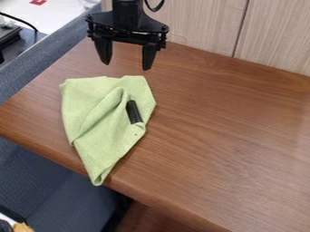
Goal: Unfold the cloth from the right top to the left bottom
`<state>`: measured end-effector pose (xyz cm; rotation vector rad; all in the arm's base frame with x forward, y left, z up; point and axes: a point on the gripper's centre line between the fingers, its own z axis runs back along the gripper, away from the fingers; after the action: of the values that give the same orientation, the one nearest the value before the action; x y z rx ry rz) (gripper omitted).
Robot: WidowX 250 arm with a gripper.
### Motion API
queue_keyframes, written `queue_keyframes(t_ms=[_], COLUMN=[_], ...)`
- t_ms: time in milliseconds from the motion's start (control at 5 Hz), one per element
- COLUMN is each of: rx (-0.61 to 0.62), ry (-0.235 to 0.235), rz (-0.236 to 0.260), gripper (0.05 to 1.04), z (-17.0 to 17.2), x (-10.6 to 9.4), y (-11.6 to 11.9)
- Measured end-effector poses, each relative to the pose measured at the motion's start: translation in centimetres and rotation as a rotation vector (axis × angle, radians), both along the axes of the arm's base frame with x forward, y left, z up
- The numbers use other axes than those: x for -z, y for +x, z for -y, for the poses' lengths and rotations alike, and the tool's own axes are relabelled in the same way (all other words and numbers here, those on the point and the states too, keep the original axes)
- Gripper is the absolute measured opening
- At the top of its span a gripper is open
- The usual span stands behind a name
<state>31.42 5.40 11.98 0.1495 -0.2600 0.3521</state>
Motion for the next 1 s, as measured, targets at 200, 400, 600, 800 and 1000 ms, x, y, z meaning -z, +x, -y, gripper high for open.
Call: queue_keyframes(t_ms=[200, 400, 600, 800, 1000], rx=[-0.004, -0.037, -0.074, -0.104, -0.112], ry=[-0.004, -0.001, -0.009, -0.042, -0.058], rz=[-0.03, -0.032, -0.074, -0.1, -0.127], gripper=[1.001, 1.001, 1.001, 1.001, 1.001], z=[0.0, -0.3, -0.9, -1.1, -1.3], x=[1.0, 1.3, 3.1, 4.9, 6.1], y=[-0.1, 0.0, 0.0, 0.5, 0.7])
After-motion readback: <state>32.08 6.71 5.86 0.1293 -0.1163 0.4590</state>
